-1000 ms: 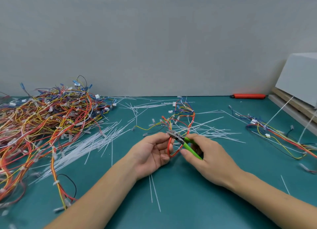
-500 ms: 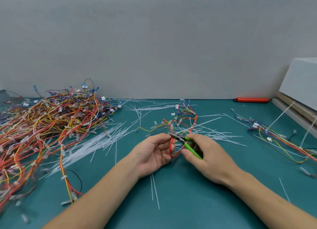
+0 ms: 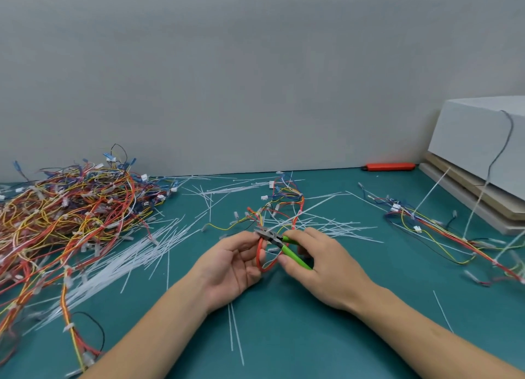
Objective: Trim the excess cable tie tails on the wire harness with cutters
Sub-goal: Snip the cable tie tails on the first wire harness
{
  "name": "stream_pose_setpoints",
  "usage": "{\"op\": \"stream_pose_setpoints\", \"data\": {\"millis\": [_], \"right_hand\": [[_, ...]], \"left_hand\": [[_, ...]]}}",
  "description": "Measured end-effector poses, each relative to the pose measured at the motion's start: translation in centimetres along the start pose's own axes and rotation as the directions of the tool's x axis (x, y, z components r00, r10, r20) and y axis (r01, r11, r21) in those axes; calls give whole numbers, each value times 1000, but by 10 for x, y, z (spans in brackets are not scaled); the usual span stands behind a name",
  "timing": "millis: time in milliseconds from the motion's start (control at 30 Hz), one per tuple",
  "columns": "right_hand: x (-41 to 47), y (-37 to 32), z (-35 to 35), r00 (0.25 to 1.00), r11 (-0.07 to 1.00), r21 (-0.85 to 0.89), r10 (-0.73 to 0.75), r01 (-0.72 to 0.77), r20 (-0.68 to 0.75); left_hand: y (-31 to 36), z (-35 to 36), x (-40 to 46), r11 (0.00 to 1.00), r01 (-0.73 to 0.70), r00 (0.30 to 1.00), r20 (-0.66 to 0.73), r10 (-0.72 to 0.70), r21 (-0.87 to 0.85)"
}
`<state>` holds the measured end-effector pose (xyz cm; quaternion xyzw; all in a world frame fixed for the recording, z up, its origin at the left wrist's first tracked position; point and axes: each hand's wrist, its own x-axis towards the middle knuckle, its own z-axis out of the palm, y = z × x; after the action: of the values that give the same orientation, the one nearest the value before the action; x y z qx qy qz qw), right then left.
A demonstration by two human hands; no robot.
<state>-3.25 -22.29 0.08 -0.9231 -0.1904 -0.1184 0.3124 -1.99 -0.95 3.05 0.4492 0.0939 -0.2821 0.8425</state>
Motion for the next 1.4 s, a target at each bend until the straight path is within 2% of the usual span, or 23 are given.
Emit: {"op": "stream_pose_setpoints", "data": {"millis": [300, 900, 1300, 1400], "right_hand": [[2, 1, -3, 999, 999, 46, -17, 15, 28], [-1, 6, -1, 999, 999, 23, -41, 41, -13], [1, 6, 3, 1000, 998, 57, -6, 7, -8], [-2, 2, 3, 999, 999, 43, 6, -4, -43]], "left_hand": [[-1, 2, 0, 1000, -11, 1000, 10, 11, 0], [-1, 1, 0, 999, -21, 999, 51, 19, 40], [0, -4, 3, 999, -27, 1000, 13, 27, 36], [0, -5, 3, 999, -27, 999, 33, 26, 30]]}}
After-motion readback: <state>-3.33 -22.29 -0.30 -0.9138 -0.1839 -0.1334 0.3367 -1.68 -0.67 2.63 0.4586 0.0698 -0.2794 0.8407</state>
